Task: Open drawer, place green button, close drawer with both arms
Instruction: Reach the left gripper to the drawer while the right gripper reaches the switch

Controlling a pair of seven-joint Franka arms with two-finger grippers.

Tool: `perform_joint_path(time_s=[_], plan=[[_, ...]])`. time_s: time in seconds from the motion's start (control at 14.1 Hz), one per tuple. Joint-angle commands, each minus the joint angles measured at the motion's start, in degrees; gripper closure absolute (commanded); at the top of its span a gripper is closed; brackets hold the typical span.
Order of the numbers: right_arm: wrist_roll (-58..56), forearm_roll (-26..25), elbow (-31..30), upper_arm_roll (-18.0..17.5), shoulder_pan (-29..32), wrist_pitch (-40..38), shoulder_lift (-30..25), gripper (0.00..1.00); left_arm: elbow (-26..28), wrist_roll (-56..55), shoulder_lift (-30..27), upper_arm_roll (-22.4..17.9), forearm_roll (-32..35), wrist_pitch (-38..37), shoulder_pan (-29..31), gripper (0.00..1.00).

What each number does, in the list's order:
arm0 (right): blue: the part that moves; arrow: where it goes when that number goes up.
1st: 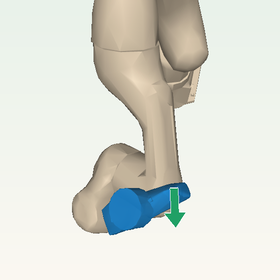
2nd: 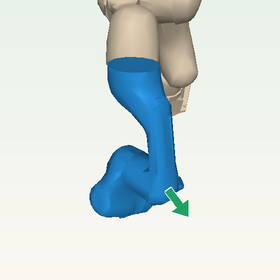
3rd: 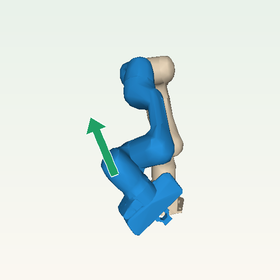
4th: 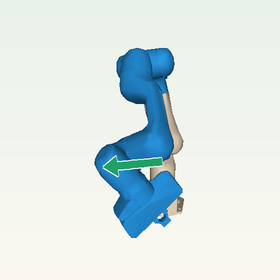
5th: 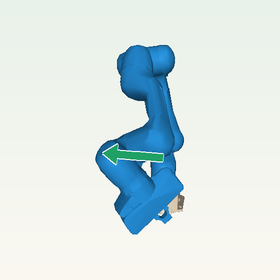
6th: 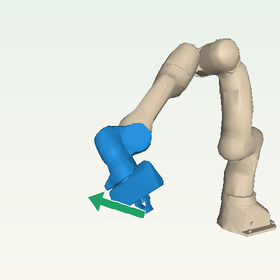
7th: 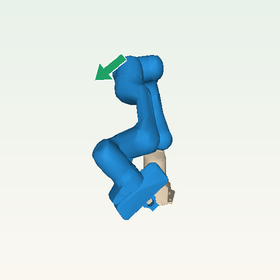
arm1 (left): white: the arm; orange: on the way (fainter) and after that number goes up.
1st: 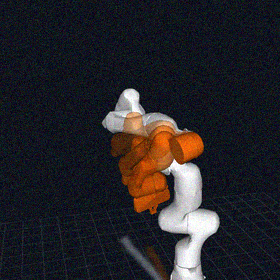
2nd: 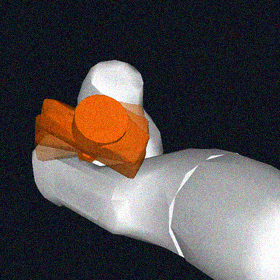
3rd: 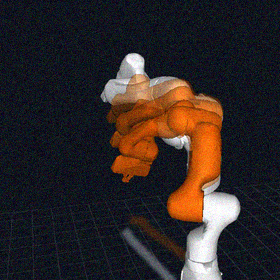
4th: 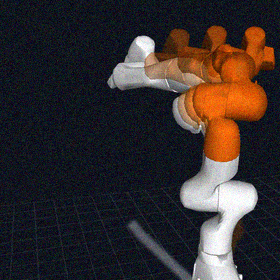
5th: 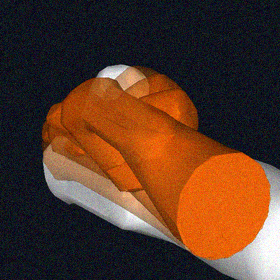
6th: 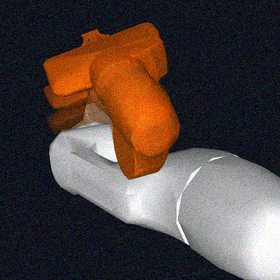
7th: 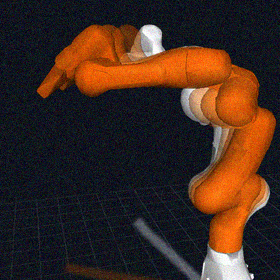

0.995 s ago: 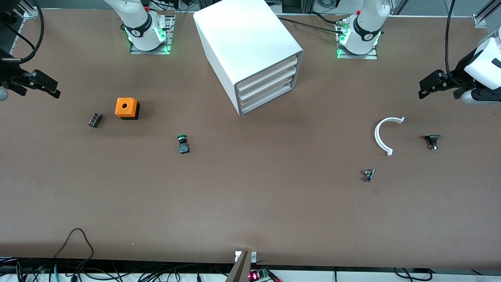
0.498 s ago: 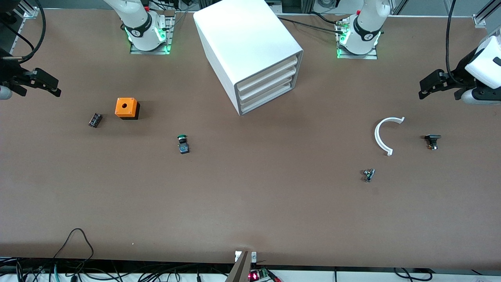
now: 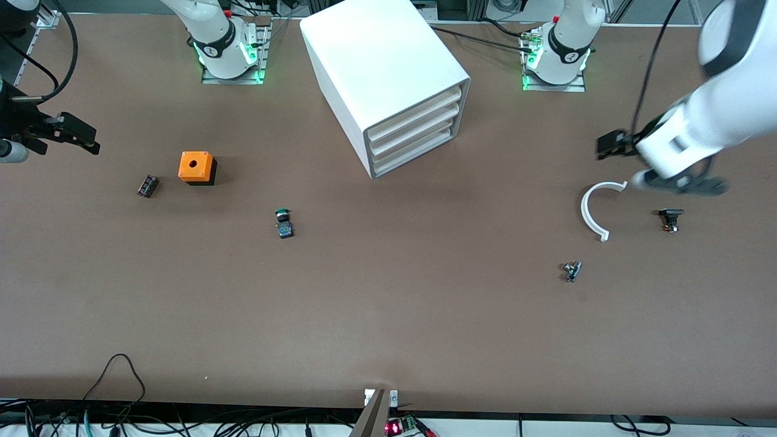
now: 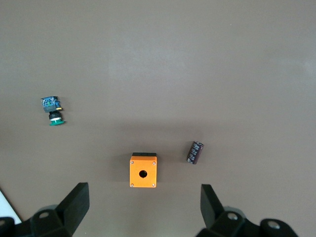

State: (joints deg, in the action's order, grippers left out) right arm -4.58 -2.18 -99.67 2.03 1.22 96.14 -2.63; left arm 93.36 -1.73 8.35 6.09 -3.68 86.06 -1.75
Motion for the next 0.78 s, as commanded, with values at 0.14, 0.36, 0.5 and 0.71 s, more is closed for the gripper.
perform_joint_path(time_s=[0.14, 0.36, 0.5, 0.71], plan=[[-0.87, 0.95, 1.15, 0.0, 0.02, -1.31, 2.19, 0.0, 5.48, 1.91, 8.68, 0.06, -19.37, 4.6, 0.34, 0.0], [-0.26, 1.03, 1.5, -0.18, -2.26, -1.22, 6.75, 0.0, 14.63, 2.17, 12.46, 5.23, -30.92, 16.12, 0.26, 0.0], [-0.16, 0.69, 1.67, -0.18, -4.19, 0.44, 9.91, 0.0, 18.5, 3.04, 14.75, 10.24, -34.44, 22.98, -0.53, 0.0], [-0.78, 1.29, 2.55, -0.27, -5.34, 3.78, 14.49, 0.0, 20.98, 3.05, 18.79, 13.42, -42.69, 29.42, -4.91, 0.0]])
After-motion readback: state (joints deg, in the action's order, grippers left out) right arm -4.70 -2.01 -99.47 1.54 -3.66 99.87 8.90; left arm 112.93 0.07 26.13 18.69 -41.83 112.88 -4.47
